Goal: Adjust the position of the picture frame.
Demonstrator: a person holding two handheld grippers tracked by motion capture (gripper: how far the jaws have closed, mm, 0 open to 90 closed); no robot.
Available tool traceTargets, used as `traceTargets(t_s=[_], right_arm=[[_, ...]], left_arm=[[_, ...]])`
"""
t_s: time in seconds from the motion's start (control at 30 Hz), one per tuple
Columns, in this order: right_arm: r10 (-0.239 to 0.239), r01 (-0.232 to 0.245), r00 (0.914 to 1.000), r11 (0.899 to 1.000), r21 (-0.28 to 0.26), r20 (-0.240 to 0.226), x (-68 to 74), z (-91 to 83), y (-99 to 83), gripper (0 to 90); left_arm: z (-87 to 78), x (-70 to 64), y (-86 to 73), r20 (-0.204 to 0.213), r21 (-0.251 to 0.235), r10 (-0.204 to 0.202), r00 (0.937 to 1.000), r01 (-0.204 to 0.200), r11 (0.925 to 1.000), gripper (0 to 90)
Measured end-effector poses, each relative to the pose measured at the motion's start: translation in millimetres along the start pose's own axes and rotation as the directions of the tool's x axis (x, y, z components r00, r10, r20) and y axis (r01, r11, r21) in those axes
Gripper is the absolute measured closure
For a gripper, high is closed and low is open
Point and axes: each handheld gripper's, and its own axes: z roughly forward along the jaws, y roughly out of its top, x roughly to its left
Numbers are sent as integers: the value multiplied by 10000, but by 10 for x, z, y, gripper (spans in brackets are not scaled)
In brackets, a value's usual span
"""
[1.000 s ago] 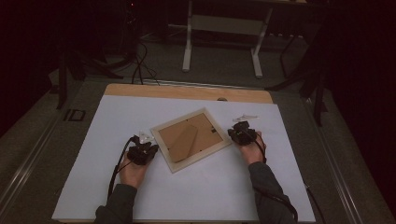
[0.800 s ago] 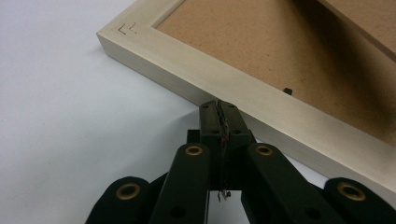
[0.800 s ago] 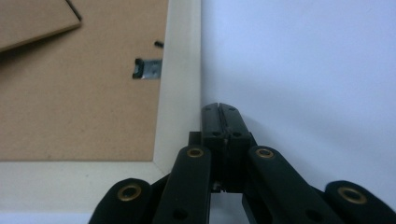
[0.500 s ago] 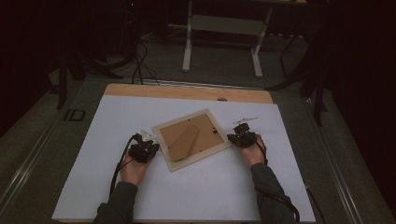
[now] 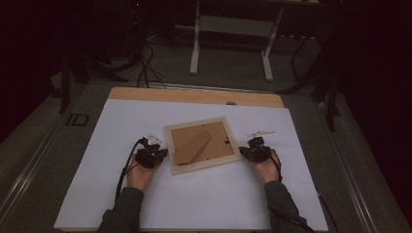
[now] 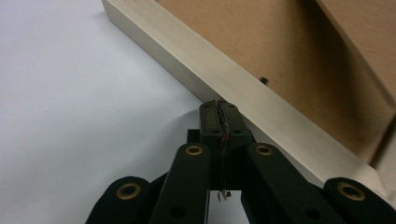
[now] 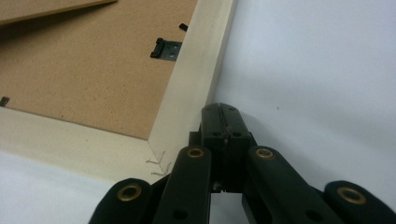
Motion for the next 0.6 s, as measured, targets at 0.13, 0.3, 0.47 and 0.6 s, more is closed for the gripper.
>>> traceTargets(t_s=[0.13,0.3,0.47,0.6], right_arm=[[-132,134,9997,9998,-141,184,36,-45,-68,900],[-128,131,9998,9997,-222,121,73,-97,-147,900],[20,-7,9997,9985,-556,235,121,-131,-233,900],[51,-39,9998,9977,-673,183,149,-156,-285,900]], left_arm=[[-14,-19,-17,151,8,17,9999,-18,10000,900],[-23,-15,-35,293,-41,-29,9996,31,10000,900],[-44,-18,-54,447,-202,79,9990,-70,9998,900],[-87,-35,-35,573,-509,157,9982,-127,9986,900]])
